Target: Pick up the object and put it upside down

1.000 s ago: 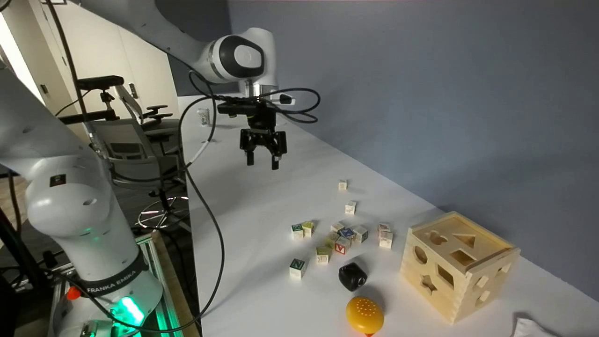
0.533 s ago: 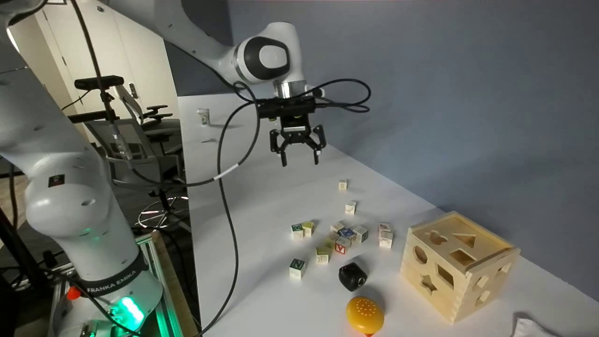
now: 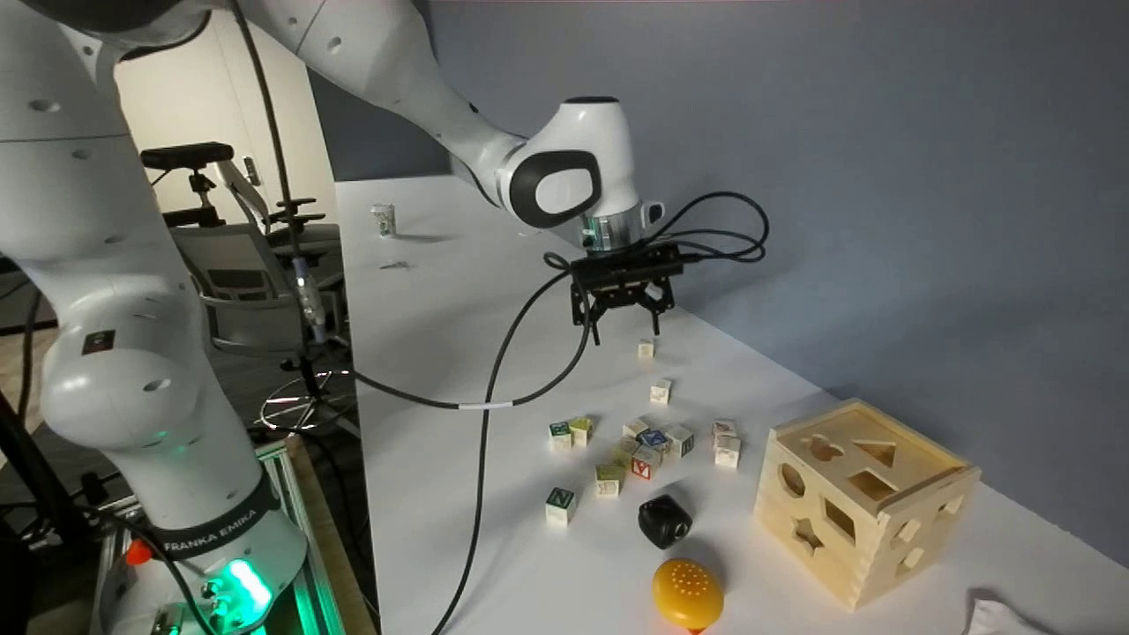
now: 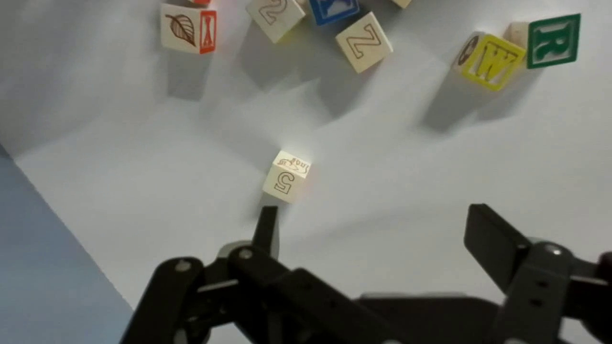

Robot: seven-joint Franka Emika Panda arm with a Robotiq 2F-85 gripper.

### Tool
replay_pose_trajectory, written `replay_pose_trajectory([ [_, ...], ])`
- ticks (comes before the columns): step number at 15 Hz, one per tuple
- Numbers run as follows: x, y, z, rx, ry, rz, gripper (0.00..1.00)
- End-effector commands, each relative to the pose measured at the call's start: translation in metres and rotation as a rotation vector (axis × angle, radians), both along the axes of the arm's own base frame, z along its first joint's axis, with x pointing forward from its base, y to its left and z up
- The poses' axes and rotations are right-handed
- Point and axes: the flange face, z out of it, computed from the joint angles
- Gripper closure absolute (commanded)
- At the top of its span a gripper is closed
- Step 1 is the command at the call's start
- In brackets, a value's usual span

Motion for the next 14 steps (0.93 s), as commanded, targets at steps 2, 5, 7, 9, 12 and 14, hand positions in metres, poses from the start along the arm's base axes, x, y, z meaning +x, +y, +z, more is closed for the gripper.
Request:
replay_pose_trajectory([
  [2,0.005,0.003,-0.006,0.015,0.008,0.006,0.0],
  [5,0.007,0.003,-0.004,0.016,0.007,0.007,0.0],
  [7,0.014,-0.002,-0.011,0.052,0.047,-0.014,0.0],
  [9,0.02,-0.011,-0.02,0.079,0.087,-0.058,0.0],
  [12,0.031,-0.026,-0.033,0.117,0.129,-0.168,0.0],
  [14,0.039,-0.033,-0.039,0.178,0.165,-0.225,0.0],
])
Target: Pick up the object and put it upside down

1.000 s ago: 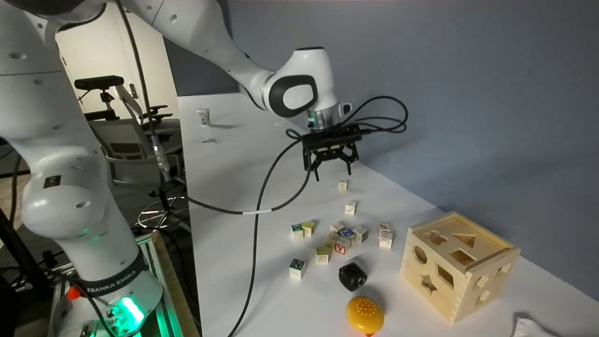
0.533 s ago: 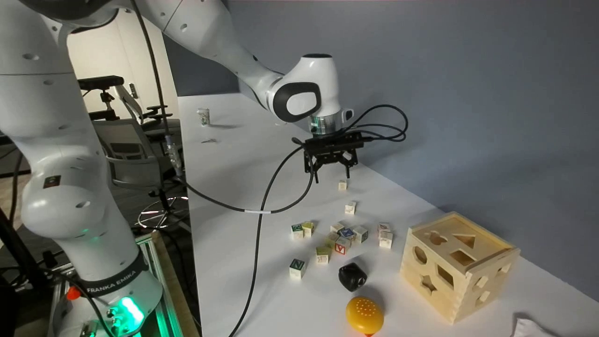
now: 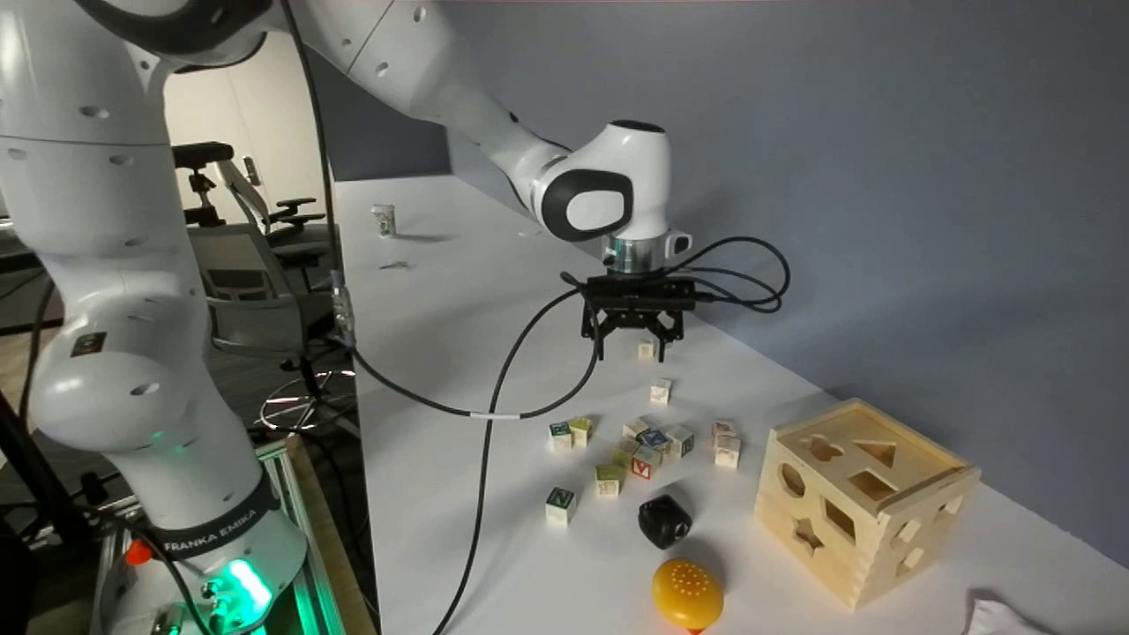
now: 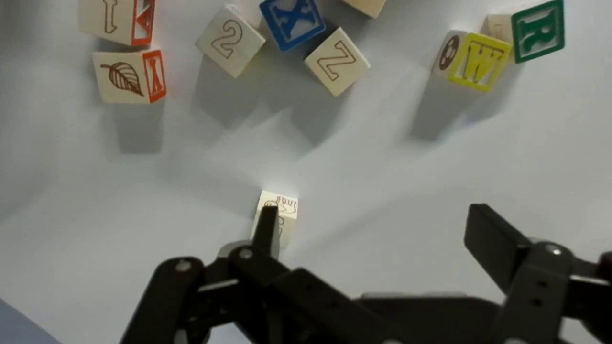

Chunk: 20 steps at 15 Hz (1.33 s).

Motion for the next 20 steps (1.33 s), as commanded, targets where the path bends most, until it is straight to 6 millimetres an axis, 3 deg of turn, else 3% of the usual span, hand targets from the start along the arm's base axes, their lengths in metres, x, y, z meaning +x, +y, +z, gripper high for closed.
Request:
replay_pose_trajectory([
  [1,0.025,-0.01,-0.014,0.137,0.057,-0.111,0.0],
  [9,0.058,-0.036,-0.052,0.248,0.064,-0.193,0.0],
  [10,0.045,-0.031,-0.045,0.202,0.057,-0.189,0.0],
  [17,0.047,-0.033,-0.049,0.204,0.059,-0.191,0.0],
  [20,0.057,-0.038,-0.06,0.246,0.089,-0.203,0.0],
])
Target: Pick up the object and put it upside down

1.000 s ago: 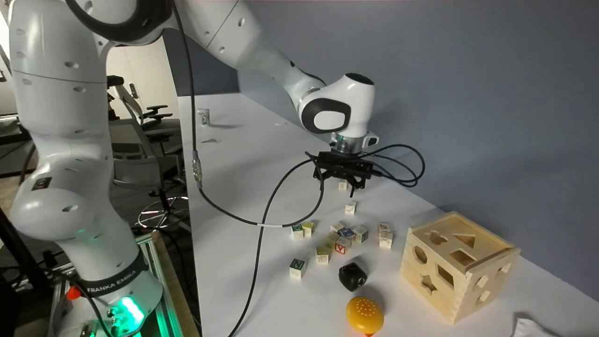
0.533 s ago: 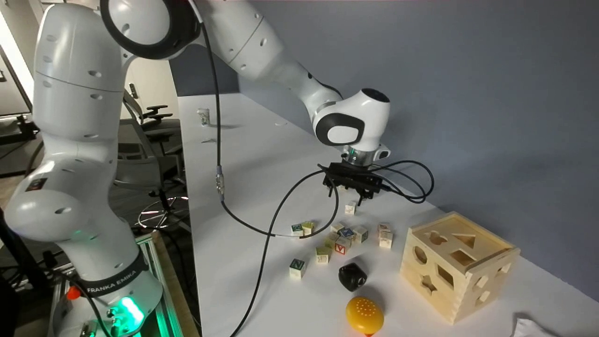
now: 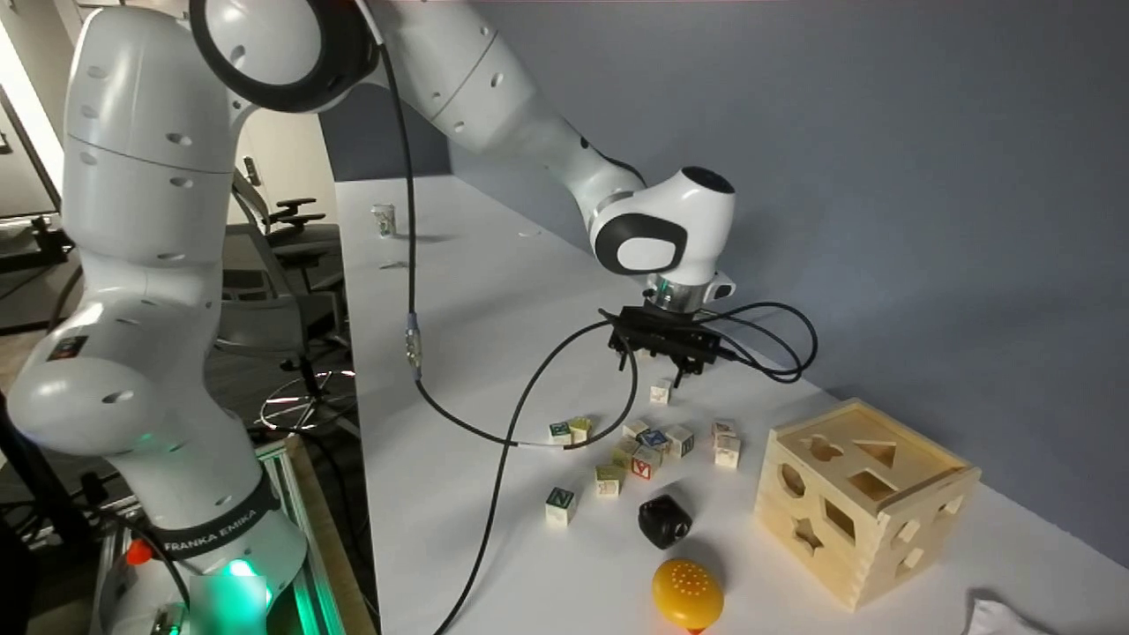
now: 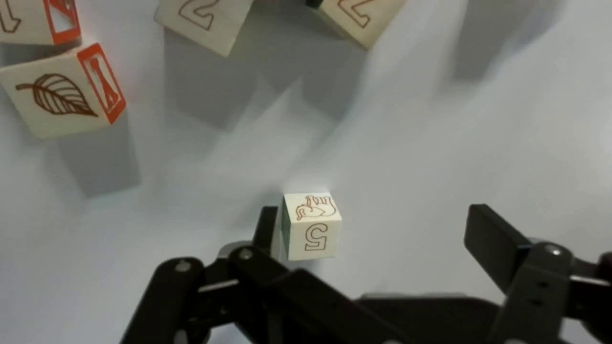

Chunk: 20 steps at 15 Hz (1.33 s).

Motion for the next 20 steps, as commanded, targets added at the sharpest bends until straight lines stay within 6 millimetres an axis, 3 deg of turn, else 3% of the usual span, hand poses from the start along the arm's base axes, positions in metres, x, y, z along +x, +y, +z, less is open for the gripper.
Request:
replay_pose_trajectory([
  [1,0.013,-0.007,-0.009,0.059,0.029,-0.008,0.0],
  [10,0.046,-0.036,-0.033,0.154,0.069,-0.068,0.0],
  [15,0.061,-0.028,-0.046,0.165,0.066,-0.1,0.0],
  [20,0.067,-0.019,-0.045,0.14,0.075,-0.133,0.0],
])
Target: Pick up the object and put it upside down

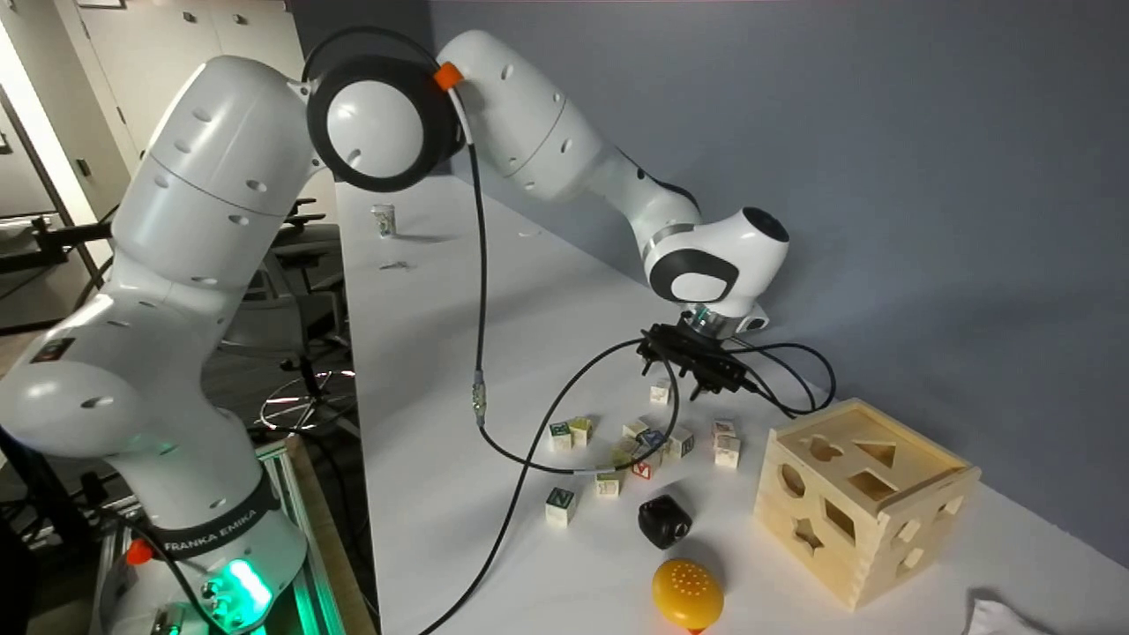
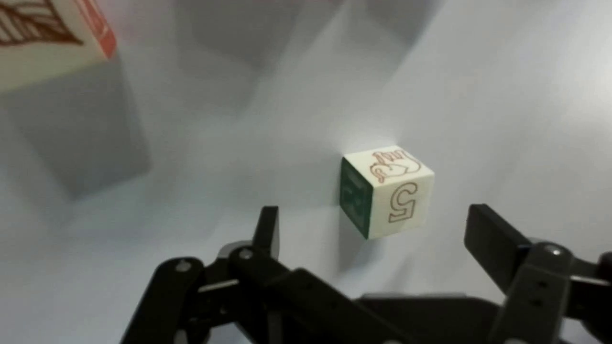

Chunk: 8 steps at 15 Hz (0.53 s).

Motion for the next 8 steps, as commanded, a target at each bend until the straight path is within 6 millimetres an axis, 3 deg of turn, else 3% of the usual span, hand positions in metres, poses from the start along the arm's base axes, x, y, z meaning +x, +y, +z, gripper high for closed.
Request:
replay_pose_trajectory([
  [1,0.0049,0.0039,0.002,-0.018,0.025,-0.045,0.0],
  [8,0.0033,0.0115,0.003,-0.034,0.057,-0.055,0.0],
])
